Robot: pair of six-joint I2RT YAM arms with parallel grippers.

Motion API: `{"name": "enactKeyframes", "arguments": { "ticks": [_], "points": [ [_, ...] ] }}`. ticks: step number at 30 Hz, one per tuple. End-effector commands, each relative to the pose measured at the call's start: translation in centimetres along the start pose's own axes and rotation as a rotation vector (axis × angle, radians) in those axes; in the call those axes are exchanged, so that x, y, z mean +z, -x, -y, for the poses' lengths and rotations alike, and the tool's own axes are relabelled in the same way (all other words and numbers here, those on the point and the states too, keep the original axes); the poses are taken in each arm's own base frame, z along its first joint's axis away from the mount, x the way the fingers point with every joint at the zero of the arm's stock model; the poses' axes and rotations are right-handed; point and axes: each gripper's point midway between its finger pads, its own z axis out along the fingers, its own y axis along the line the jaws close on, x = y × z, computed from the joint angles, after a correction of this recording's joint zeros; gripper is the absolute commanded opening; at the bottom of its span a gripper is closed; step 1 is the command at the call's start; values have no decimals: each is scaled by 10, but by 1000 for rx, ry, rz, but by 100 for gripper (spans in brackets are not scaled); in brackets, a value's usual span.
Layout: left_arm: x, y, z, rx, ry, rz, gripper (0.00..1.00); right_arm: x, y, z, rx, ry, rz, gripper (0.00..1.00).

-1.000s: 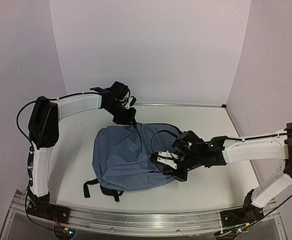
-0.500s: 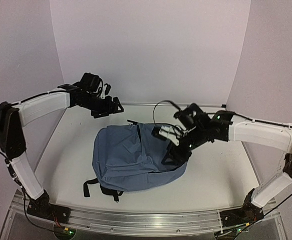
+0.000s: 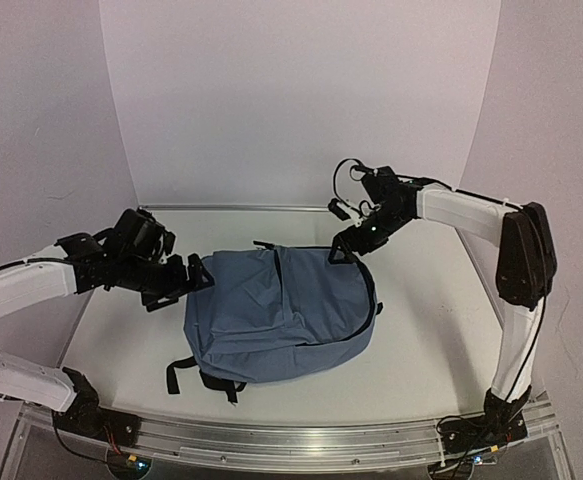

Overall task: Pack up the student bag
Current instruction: Adjust the student bag at the center of the board.

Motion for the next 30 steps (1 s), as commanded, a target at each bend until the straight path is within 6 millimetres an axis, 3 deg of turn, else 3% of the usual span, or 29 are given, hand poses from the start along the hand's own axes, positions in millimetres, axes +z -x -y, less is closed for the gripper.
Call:
{"name": "enactKeyframes", "arguments": {
  "ticks": [1, 3, 7, 13, 16, 19, 22, 25, 27, 30],
  "points": [
    [8, -31, 2, -96, -22, -20, 100, 15, 13, -4, 12, 48, -4, 91],
    [19, -47, 5, -109, -46, -54, 96, 26, 5, -2, -1, 55, -31, 90],
    [40, -64, 12, -145, -111, -103, 76, 39, -21, -6, -9, 92, -92, 84],
    [66, -55, 26, -60, -100, -108, 51, 20, -57, -30, -2, 172, -131, 79],
    [85, -41, 36, -27, -107, -126, 29, 8, -77, -44, 11, 212, -147, 77],
    [105, -20, 48, -14, -137, -138, 8, -3, -100, -61, 36, 274, -167, 74],
    [123, 11, 53, 7, -136, -130, 3, -13, -117, -85, 48, 342, -181, 73],
    [134, 60, 52, 18, -136, -80, 3, -13, -140, -121, 1, 404, -233, 73],
    [139, 99, 50, 26, -136, -44, 9, -10, -150, -154, -81, 435, -268, 74],
    [131, 144, 52, 44, -132, 18, 22, -16, -141, -195, -166, 495, -260, 77]
  ]
}}
